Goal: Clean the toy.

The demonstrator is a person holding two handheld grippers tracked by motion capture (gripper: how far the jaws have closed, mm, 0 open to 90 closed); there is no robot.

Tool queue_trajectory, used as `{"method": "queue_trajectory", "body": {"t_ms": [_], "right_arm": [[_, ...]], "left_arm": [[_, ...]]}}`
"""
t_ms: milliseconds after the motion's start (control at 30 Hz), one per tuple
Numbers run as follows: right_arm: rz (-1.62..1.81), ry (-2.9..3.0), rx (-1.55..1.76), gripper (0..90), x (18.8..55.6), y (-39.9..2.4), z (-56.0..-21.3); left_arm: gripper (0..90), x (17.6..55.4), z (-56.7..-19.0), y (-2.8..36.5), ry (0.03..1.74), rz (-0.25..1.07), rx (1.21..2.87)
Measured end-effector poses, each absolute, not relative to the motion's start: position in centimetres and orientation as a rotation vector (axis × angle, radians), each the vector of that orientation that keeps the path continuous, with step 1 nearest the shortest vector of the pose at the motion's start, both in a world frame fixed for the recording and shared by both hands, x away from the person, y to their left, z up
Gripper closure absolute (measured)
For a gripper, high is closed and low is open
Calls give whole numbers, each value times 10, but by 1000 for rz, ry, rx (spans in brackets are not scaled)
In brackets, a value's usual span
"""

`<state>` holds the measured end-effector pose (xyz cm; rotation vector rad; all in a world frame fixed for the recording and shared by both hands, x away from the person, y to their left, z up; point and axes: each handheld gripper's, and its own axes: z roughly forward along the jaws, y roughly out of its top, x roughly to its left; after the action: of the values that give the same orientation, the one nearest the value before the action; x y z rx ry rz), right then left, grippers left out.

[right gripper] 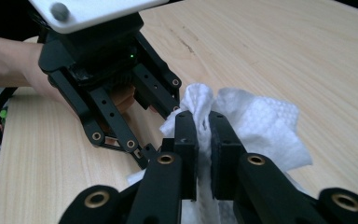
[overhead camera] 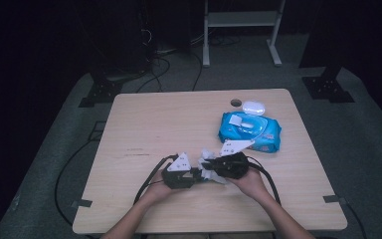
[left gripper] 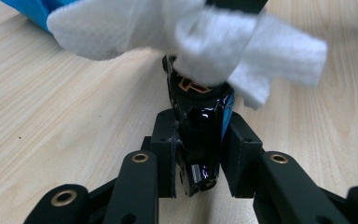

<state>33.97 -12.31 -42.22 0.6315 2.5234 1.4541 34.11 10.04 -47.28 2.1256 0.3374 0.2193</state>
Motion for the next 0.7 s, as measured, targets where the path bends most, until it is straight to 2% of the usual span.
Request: {"method": "queue_trajectory", "body": {"t_ms": [300,500,700], "right_arm": [[1371,2455,689,843,341,-136,-426],[1407,2503,624,844,335,-116,-429],[1374,2477,672,848,338,-134,-425]], "left_arm": [[693,341,-473,102,333,223,2120],[695,340,-473,102,344,221,2122],[696,340,-473,102,332,230,2123]]}}
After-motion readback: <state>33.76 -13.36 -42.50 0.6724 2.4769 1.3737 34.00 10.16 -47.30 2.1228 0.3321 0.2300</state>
